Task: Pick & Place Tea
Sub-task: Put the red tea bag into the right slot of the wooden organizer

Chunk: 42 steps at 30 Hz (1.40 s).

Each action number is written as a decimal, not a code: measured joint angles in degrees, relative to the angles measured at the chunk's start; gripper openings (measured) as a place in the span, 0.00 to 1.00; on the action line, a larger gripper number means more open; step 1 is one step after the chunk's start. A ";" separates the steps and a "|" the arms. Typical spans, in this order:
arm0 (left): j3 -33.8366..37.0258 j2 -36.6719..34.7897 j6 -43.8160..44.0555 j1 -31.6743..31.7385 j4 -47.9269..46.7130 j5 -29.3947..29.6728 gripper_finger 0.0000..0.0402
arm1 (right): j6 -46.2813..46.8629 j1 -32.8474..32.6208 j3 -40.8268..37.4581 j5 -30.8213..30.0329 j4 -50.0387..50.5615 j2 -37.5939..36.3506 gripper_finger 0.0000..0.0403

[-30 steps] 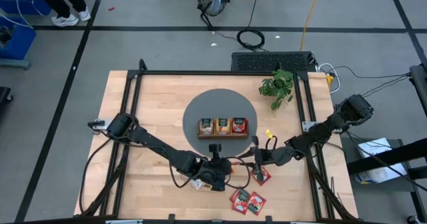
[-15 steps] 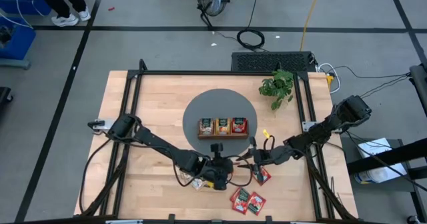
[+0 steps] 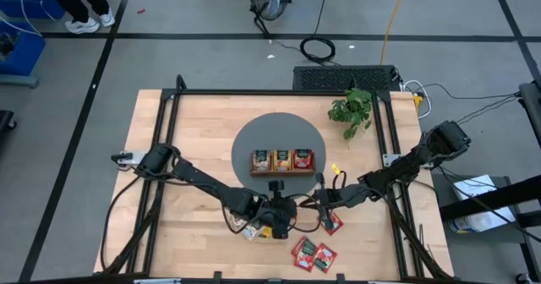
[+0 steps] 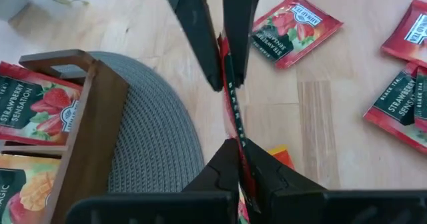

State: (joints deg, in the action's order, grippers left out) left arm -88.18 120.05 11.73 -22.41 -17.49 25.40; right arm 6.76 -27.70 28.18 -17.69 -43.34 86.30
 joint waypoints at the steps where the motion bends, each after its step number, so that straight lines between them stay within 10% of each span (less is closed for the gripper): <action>1: 0.00 0.00 -0.01 0.00 -0.08 -0.07 0.03 | -0.45 0.00 0.00 0.00 0.04 0.00 0.01; 9: 0.00 0.00 0.10 0.00 -0.12 -1.79 0.03 | -0.57 -0.02 0.00 -0.04 0.06 0.00 0.00; 26: 0.07 -4.97 -0.19 -2.97 -12.19 -2.00 0.49 | -4.15 -0.02 0.00 -6.54 1.79 -1.37 0.00; 34: 0.07 -8.48 16.82 -11.79 -31.17 7.99 0.27 | -9.97 1.35 0.04 -14.26 8.00 -11.15 0.00; 42: 2.33 -8.44 23.96 -21.65 -31.03 23.29 0.03 | -8.07 9.29 0.03 -16.93 16.60 -18.27 0.00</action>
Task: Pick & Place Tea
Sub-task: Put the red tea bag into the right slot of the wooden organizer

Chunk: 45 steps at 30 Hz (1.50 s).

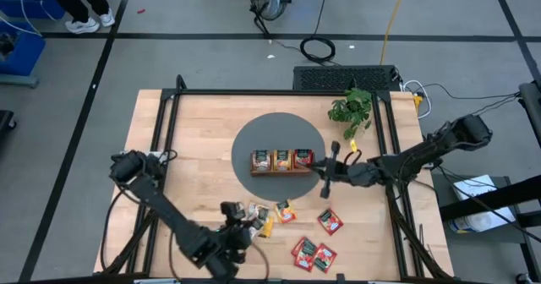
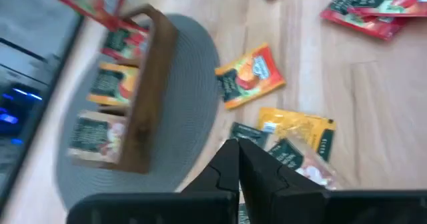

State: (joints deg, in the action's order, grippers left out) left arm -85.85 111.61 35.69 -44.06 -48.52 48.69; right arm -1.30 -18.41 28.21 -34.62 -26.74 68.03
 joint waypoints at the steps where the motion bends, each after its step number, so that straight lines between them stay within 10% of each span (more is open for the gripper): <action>1: 0.72 0.00 0.48 -0.91 0.21 1.71 0.03 | 0.41 1.19 -0.10 0.48 0.20 0.01 0.00; 22: 6.67 0.02 3.41 -2.07 7.25 3.91 0.05 | 3.39 17.52 -15.83 22.85 -20.28 0.40 0.00; 45: 6.67 0.04 2.33 -0.54 8.27 2.44 0.02 | 3.61 19.17 -15.77 22.81 -32.85 15.32 0.00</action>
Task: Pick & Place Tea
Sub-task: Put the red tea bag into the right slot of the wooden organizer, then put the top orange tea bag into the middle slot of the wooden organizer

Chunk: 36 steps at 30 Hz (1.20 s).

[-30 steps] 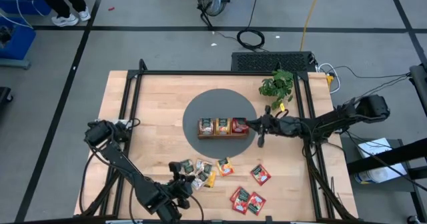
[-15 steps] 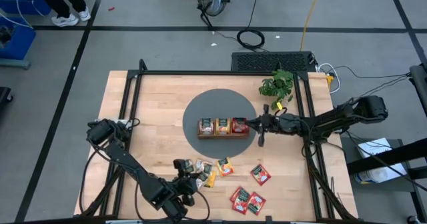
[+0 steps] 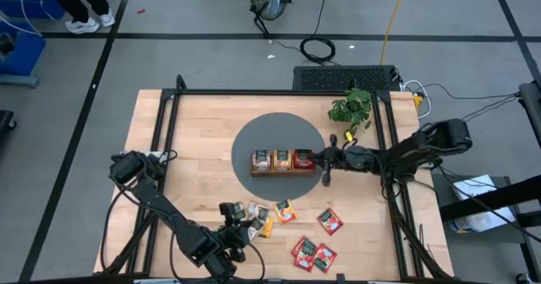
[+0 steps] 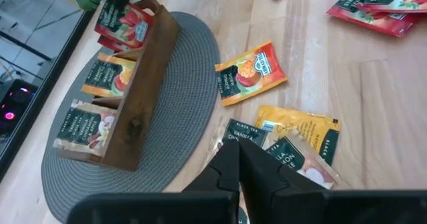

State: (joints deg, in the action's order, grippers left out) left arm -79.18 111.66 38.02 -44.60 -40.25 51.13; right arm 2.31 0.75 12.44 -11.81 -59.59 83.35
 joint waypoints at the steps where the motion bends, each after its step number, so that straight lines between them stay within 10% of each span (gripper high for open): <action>1: 0.00 0.00 -0.02 0.00 0.00 0.00 0.02 | 0.00 -0.01 -0.01 -0.01 -0.97 0.76 0.00; 25: 0.15 0.02 0.84 0.26 1.11 0.13 0.12 | -0.36 -1.09 0.07 -0.19 -9.42 1.56 0.33; 36: 9.20 0.13 -26.74 4.93 38.03 -13.69 0.12 | -3.49 -22.54 17.04 3.01 13.22 6.76 0.10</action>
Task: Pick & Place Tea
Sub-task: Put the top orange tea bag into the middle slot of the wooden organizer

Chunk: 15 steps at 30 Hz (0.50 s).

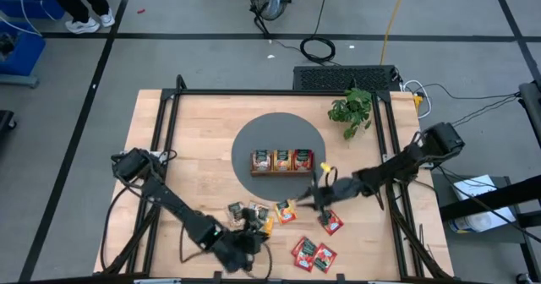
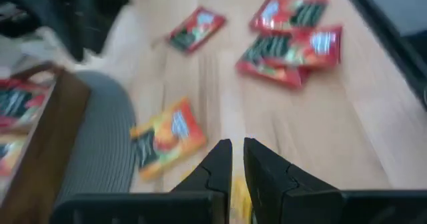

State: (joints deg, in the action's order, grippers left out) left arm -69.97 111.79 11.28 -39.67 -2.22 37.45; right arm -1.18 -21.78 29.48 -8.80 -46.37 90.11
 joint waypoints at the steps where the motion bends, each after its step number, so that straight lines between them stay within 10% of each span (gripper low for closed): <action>1: 0.27 0.00 -0.79 1.20 1.94 -1.41 0.12 | -0.24 -1.11 0.51 0.04 -0.13 1.06 0.06; 9: 0.35 -0.02 1.50 11.41 5.30 -4.01 0.12 | 0.90 -3.60 2.74 -0.09 -7.02 13.88 0.03; 15: 0.39 -0.02 11.27 18.04 -1.20 -20.71 0.12 | -1.65 -3.43 8.14 0.63 -7.82 22.45 0.01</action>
State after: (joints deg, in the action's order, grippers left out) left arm -69.58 111.77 22.55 -21.63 -3.42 16.74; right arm -2.83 -25.21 37.61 -8.17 -54.20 112.56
